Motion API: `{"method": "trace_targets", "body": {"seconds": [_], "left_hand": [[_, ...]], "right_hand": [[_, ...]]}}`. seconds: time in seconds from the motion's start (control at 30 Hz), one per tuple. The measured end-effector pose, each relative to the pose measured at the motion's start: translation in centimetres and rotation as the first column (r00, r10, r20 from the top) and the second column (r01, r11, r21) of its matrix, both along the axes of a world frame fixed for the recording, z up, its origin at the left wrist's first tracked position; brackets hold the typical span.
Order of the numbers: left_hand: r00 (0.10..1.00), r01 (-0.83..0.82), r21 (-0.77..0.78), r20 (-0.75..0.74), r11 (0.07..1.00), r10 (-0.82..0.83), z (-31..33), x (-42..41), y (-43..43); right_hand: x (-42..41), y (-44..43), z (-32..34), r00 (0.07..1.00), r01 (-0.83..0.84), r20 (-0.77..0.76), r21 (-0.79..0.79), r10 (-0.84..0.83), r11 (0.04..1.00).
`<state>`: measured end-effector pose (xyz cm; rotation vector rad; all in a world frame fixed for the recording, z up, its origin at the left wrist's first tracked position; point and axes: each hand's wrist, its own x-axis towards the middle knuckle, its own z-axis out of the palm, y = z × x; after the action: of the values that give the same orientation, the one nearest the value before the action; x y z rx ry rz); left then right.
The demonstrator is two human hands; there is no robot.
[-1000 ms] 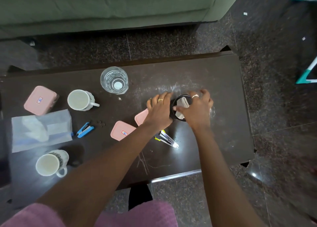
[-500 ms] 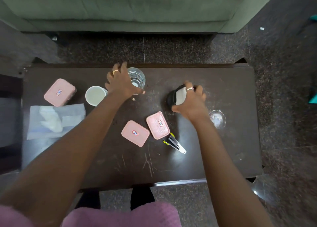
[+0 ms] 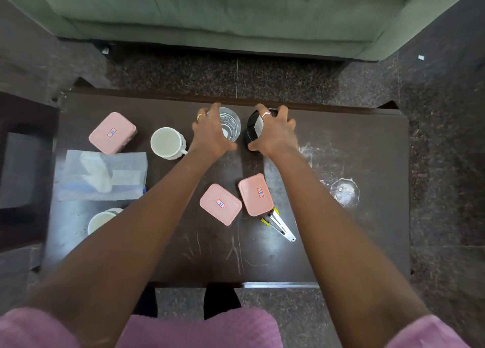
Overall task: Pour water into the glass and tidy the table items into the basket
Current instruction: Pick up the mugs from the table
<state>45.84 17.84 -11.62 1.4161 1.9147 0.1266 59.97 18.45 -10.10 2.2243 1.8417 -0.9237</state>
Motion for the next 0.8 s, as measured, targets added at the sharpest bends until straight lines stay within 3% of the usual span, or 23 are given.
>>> {"method": "trace_targets", "body": {"seconds": [0.8], "left_hand": [[0.997, -0.057, 0.012, 0.058, 0.998, 0.056, -0.46, 0.01, 0.12]], "right_hand": [[-0.46, -0.17, -0.39, 0.990, 0.137, 0.039, -0.044, -0.135, 0.990]]}}
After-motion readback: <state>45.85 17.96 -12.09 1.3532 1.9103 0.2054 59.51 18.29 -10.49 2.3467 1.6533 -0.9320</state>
